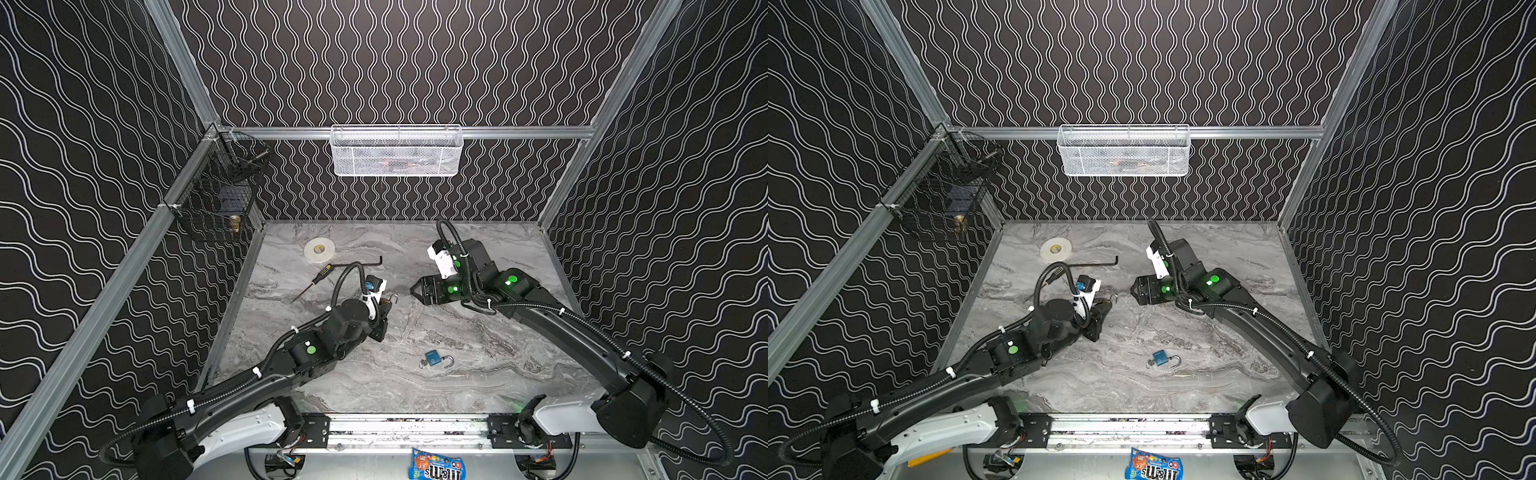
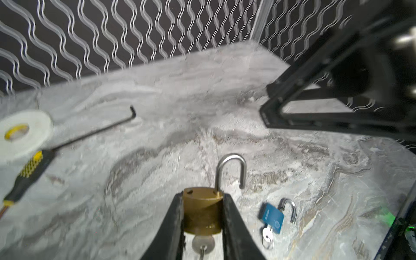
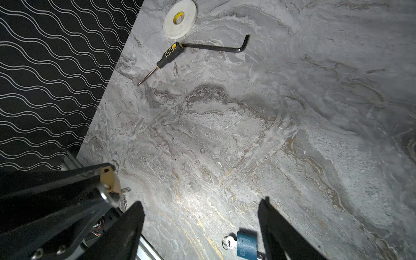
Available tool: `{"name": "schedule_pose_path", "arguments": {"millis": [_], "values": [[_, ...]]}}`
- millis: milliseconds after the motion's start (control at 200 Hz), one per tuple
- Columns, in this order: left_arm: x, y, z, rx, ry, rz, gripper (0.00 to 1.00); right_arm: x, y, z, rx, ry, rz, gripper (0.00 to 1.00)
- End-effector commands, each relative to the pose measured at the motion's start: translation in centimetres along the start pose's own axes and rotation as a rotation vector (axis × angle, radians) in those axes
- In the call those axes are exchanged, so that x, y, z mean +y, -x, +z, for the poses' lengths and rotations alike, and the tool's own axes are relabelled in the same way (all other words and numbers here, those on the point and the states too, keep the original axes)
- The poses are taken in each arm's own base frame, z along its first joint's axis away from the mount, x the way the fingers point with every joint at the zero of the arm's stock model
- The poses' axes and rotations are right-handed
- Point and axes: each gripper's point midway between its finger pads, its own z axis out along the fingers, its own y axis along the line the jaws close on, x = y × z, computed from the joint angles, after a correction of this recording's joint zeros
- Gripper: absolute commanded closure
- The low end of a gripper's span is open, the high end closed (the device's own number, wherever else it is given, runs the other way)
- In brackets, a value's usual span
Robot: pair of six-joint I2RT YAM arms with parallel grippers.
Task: Unlock with the key
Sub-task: 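Lower the opened brass padlock toward the table with the left gripper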
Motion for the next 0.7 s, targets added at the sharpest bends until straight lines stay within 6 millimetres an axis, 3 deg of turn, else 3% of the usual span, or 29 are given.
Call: {"name": "schedule_pose_path", "arguments": {"millis": [0, 300, 320, 420, 696], "values": [[1.5, -4.2, 0.0, 0.213, 0.092, -0.073, 1.00, 0.5, -0.4, 0.7, 0.002, 0.046, 0.002, 0.19], [1.8, -10.8, 0.8, 0.463, 0.163, -0.226, 1.00, -0.2, -3.3, 2.8, -0.013, 0.119, 0.126, 0.20], [1.8, -11.1, 0.8, 0.469, 0.166, -0.240, 1.00, -0.9, -4.5, 3.3, 0.009, 0.104, 0.140, 0.20], [1.4, -12.8, 1.3, 0.508, 0.161, -0.300, 1.00, -1.7, -6.0, 3.9, 0.017, 0.100, 0.182, 0.20], [2.1, -17.2, 2.3, 0.613, 0.229, -0.327, 0.98, -2.8, -7.9, 4.9, 0.026, 0.092, 0.227, 0.20]]}}
